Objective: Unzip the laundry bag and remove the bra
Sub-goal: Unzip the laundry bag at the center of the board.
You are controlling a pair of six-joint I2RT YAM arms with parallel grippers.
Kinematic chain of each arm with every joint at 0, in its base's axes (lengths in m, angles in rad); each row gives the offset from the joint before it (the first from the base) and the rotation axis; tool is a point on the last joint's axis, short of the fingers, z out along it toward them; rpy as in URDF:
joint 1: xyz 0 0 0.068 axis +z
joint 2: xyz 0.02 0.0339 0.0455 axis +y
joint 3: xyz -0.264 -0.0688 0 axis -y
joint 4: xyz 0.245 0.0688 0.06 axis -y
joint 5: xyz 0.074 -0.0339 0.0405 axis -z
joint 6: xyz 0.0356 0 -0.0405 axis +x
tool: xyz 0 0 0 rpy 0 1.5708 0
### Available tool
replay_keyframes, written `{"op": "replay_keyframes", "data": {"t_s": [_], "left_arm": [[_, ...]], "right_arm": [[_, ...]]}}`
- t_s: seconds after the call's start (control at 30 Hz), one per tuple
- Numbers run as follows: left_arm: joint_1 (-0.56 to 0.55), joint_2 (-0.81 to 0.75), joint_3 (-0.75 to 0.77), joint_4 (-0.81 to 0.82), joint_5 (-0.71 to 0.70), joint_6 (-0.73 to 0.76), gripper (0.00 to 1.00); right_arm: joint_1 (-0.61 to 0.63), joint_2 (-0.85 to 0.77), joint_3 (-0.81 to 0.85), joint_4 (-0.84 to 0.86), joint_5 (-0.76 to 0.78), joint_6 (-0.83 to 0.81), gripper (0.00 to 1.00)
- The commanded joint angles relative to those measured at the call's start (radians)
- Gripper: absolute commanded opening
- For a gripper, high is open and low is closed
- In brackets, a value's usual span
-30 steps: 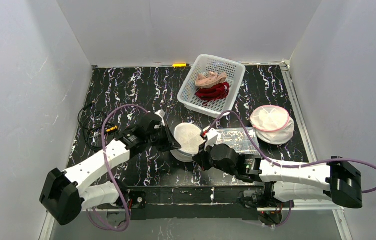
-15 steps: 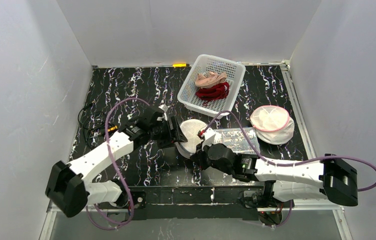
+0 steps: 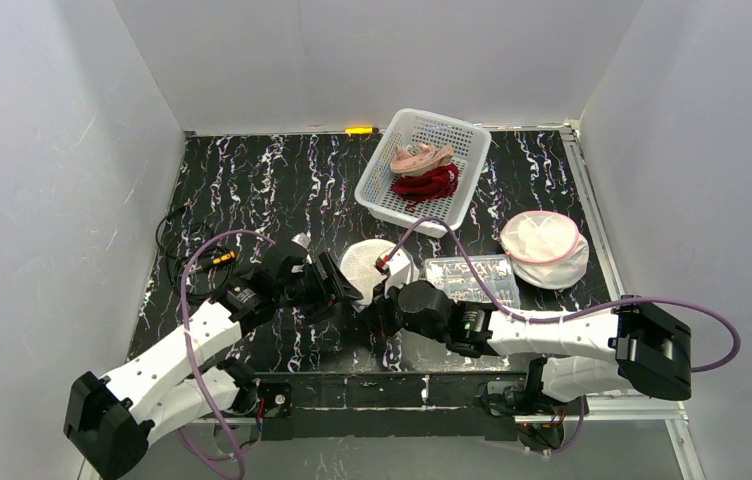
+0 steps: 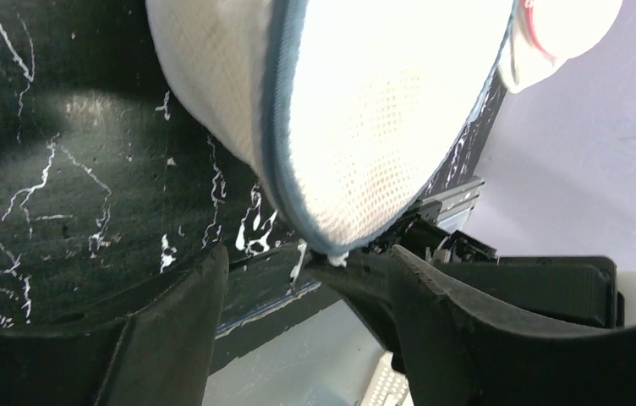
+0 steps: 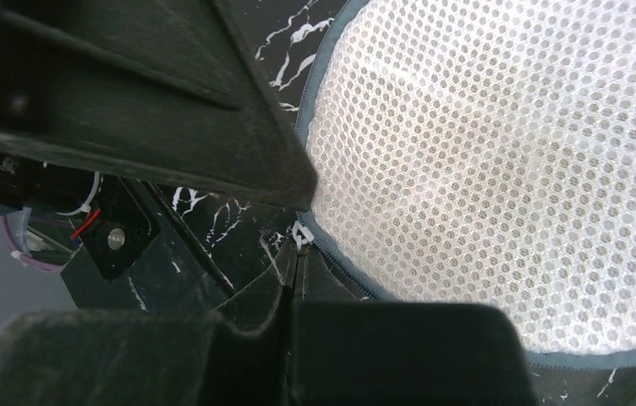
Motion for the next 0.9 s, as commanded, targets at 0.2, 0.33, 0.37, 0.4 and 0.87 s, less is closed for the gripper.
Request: {"op": "replay_keyframes", "data": {"t_s": [0.2,0.33,0.37,0.4,0.87], "left_arm": [[-0.003,0.096,-0.004,0.094,-0.043,-0.051,0.52],[-0.002,0.094,-0.015,0.094,-0.070,-0.058,0.34],[-0.003,0.090,-0.016,0.089,-0.077,-0.058,0.30],[-0.003,0.088,-0.015,0.083,-0.086,-0.057,0.28],[-0.003,0.106,-0.002,0.061,-0.119,0.001,0.00]], "right_arm": [[0.005,-0.024,0.041,0.068,-0.021,0.012,0.01],[0.004,-0.044,0.028,0.046,-0.005,0.014,0.01],[0.005,-0.054,0.023,0.040,0.001,0.015,0.01],[0.004,-0.062,0.019,0.033,0.008,0.015,0.01],[0.004,-0.192,-0.075,-0.122,0.173,0.020,0.01]]}}
